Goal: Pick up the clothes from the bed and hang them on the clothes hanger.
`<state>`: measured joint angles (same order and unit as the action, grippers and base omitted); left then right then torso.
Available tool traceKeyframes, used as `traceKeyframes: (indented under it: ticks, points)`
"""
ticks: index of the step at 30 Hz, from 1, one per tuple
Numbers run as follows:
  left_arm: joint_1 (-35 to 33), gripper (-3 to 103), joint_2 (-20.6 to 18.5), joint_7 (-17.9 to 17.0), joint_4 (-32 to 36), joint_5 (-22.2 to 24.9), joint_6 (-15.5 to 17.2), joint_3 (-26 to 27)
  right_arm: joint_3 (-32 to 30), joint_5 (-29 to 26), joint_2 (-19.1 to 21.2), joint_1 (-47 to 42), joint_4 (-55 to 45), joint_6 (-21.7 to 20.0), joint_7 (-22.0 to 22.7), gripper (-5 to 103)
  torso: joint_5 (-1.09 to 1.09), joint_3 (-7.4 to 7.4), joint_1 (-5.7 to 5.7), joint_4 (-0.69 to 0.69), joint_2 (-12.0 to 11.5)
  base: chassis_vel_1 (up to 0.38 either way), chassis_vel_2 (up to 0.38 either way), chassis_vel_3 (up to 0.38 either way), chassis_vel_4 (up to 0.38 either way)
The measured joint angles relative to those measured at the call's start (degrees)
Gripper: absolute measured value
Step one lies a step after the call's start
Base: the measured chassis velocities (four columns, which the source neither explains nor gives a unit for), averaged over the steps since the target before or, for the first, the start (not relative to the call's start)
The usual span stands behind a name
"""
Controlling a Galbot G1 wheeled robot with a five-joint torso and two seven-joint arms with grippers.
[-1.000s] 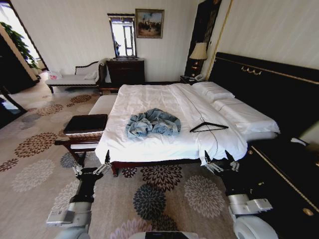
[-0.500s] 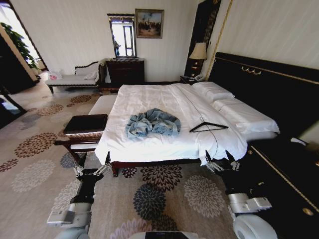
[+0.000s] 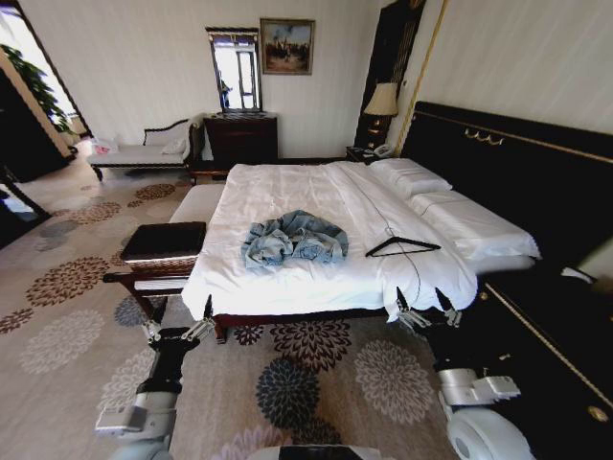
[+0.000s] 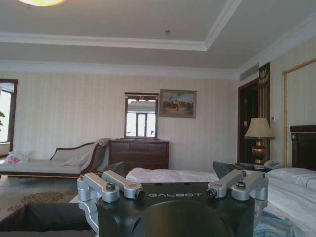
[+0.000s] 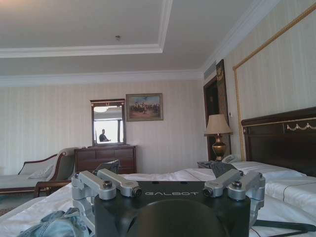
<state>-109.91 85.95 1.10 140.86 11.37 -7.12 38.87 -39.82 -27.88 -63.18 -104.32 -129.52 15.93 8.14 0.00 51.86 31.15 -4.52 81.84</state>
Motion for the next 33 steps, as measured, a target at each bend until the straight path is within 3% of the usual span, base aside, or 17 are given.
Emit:
traceKeyframes:
  ticks: [9,15,20,26,30,33]
  points:
    - [-0.6,100,-0.6,0.1,1.2,0.9,-0.6,-0.1,-0.6,-0.1,-0.9,0.3,0.3,0.2,-0.2,100,0.00,0.00,0.01,0.01,0.0,-0.081,0.103,0.091,-0.110]
    - [-0.6,100,-3.7,0.2,-0.3,4.6,-1.4,0.9,-1.0,0.2,-3.5,0.6,1.7,0.6,-0.3,100,-0.02,0.00,0.01,-0.02,0.0,-0.106,0.093,0.108,-0.108]
    - [-2.6,100,-5.8,0.3,-1.2,7.3,-2.4,1.4,0.9,3.6,-7.1,3.5,5.1,1.6,-1.6,100,0.00,0.00,0.00,0.00,0.0,-0.093,0.091,0.098,-0.101]
    - [-3.7,100,-7.4,0.2,-0.9,8.9,-2.4,3.4,0.7,4.0,-7.4,3.9,5.8,2.2,-2.0,100,-0.01,0.00,0.00,0.00,0.0,-0.085,0.107,0.110,-0.095]
    - [-3.5,100,-7.2,0.2,-0.5,8.8,-2.5,3.7,0.4,3.3,-7.3,3.4,5.1,2.5,-2.0,100,-0.01,0.00,0.01,0.00,0.0,-0.104,0.105,0.096,-0.104]
    - [-2.5,100,-4.9,0.6,-0.4,7.3,-2.5,2.6,0.3,2.9,-6.1,3.0,4.7,2.5,-0.9,100,0.01,0.00,0.00,-0.01,0.0,-0.119,0.098,0.101,-0.105]
